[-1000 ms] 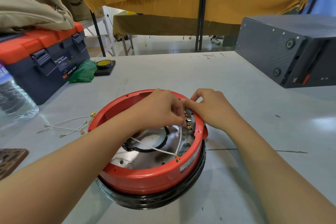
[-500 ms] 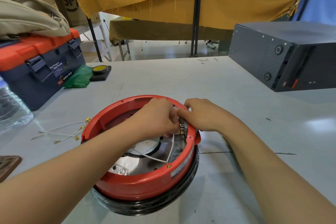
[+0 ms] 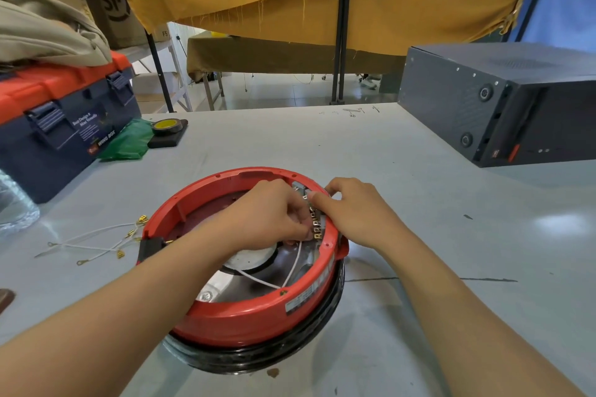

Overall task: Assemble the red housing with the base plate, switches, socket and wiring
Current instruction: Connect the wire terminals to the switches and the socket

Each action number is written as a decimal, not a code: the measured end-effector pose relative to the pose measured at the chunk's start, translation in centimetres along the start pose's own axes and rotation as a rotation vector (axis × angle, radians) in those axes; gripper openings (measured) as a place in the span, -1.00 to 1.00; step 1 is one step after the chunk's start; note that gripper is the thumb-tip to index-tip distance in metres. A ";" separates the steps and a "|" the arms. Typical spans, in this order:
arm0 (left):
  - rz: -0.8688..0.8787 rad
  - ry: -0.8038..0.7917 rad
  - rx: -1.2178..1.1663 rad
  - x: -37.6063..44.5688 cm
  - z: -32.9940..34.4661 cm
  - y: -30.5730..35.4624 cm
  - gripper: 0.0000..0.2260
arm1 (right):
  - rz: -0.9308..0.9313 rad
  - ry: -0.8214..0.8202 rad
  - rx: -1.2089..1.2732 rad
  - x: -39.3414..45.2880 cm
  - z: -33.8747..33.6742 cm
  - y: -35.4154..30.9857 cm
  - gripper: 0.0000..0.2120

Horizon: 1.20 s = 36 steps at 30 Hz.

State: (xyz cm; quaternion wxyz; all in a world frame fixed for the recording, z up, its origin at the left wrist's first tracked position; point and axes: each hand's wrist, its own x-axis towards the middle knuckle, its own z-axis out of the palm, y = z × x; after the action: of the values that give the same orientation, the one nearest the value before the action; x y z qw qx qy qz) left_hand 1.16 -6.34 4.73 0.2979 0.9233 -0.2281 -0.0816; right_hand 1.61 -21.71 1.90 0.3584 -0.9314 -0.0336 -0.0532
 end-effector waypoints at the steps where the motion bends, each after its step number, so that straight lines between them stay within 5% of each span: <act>1: 0.006 0.009 0.002 0.0 0.1 0.0 -0.84 | -0.003 0.006 0.003 0.0 0.0 0.0 -0.61; 16: 0.073 -0.002 0.138 -0.4 -0.3 -0.1 -0.74 | -0.023 -0.050 0.014 0.0 -0.5 -0.1 -0.63; 36: 0.107 -0.021 0.218 -0.7 0.0 -0.3 -0.95 | -0.015 -0.071 0.035 0.2 -0.5 0.1 -0.67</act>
State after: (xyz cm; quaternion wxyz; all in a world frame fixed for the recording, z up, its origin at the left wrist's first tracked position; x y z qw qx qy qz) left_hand 0.61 -5.83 4.55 0.1972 0.9358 -0.2879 -0.0501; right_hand 1.77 -22.07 2.23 0.3726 -0.9261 -0.0541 -0.0220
